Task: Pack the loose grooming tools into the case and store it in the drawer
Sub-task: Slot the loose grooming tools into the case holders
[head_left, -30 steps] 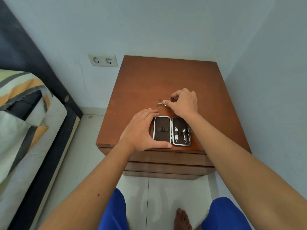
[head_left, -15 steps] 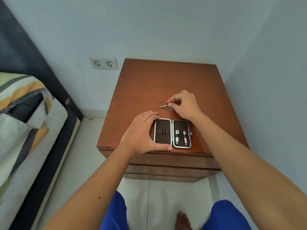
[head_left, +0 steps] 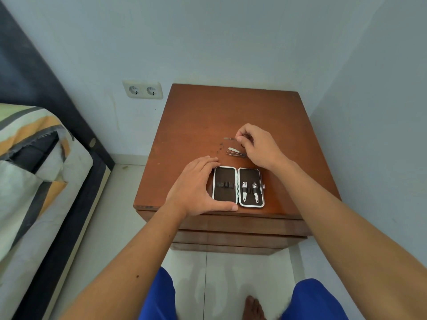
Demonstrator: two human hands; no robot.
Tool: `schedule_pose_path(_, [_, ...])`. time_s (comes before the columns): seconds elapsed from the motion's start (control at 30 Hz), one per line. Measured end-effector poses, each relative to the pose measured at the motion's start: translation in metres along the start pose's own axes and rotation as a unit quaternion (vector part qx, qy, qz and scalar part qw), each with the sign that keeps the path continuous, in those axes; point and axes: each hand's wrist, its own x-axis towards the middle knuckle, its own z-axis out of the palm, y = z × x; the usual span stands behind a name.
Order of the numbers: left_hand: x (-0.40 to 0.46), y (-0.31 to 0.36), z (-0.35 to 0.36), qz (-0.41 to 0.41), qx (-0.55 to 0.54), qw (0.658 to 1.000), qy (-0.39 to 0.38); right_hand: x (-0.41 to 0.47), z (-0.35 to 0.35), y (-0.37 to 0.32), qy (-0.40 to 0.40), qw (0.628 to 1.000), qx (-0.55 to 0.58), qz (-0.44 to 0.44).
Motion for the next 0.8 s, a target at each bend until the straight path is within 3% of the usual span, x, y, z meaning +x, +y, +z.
schedule_pose_path(0.2, [0.0, 0.001, -0.001, -0.002, 0.0, 1.0, 0.001, -0.014, -0.02, 0.005, -0.03, 0.988, 0.137, 0.061])
schedule_pose_path(0.4, [-0.001, 0.001, -0.002, -0.006, 0.0, 1.0, -0.003, -0.029, -0.024, 0.019, 0.014, 0.912, 0.385, 0.14])
schedule_pose_path(0.63, [-0.001, 0.002, -0.002, -0.005, 0.006, 1.0, 0.002, -0.04, -0.024, 0.024, 0.041, 0.876, 0.457, 0.151])
schedule_pose_path(0.8, [-0.001, 0.002, -0.002, -0.007, 0.006, 1.0, 0.001, -0.047, -0.026, 0.02, 0.023, 0.896, 0.421, 0.137])
